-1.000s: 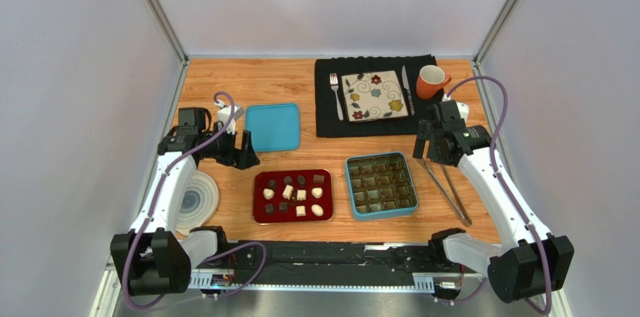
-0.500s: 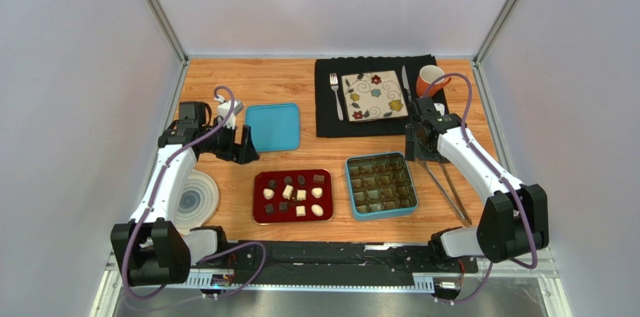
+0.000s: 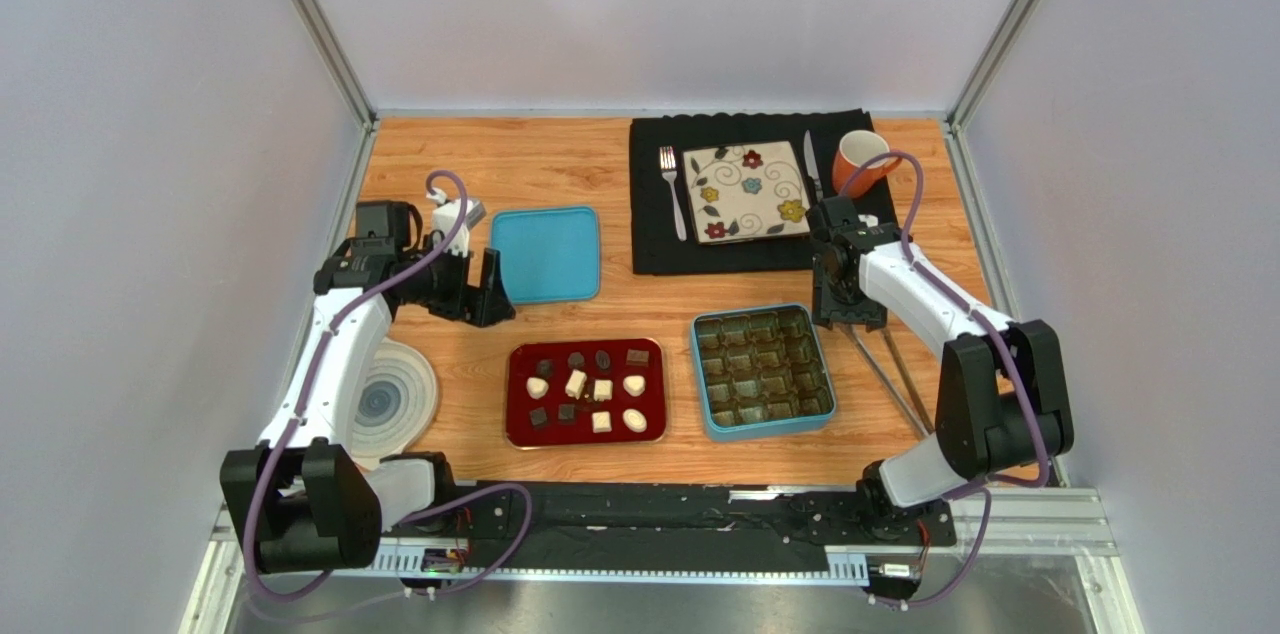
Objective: Pack the chocolate
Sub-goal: Pick up the clamp at the center of the board.
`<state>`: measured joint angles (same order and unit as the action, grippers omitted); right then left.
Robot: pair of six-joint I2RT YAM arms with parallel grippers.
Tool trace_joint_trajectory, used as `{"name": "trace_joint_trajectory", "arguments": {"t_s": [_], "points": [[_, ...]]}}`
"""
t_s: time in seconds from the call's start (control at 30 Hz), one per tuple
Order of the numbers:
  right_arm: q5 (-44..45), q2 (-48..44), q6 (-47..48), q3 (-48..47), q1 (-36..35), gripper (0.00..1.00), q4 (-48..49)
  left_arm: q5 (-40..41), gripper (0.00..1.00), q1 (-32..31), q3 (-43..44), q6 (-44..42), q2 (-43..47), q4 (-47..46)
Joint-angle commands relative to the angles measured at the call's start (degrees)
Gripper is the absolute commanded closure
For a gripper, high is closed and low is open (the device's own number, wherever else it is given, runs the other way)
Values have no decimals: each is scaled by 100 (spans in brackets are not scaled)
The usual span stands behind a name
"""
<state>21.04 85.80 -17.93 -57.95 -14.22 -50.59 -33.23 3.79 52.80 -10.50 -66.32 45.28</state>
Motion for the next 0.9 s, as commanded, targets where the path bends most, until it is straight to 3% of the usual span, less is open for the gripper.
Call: {"name": "trace_joint_trajectory", "arguments": {"t_s": [0.0,0.47,0.87], "points": [[5,261,53,56,42,45,339,106,11,8,354,-48,129,60],[-205,701,159,-76,411,52,673,168,11,16,425,-48,190,104],[-372,939,185,-181,429,85,708,212,12,16,310,-66,269,51]]}}
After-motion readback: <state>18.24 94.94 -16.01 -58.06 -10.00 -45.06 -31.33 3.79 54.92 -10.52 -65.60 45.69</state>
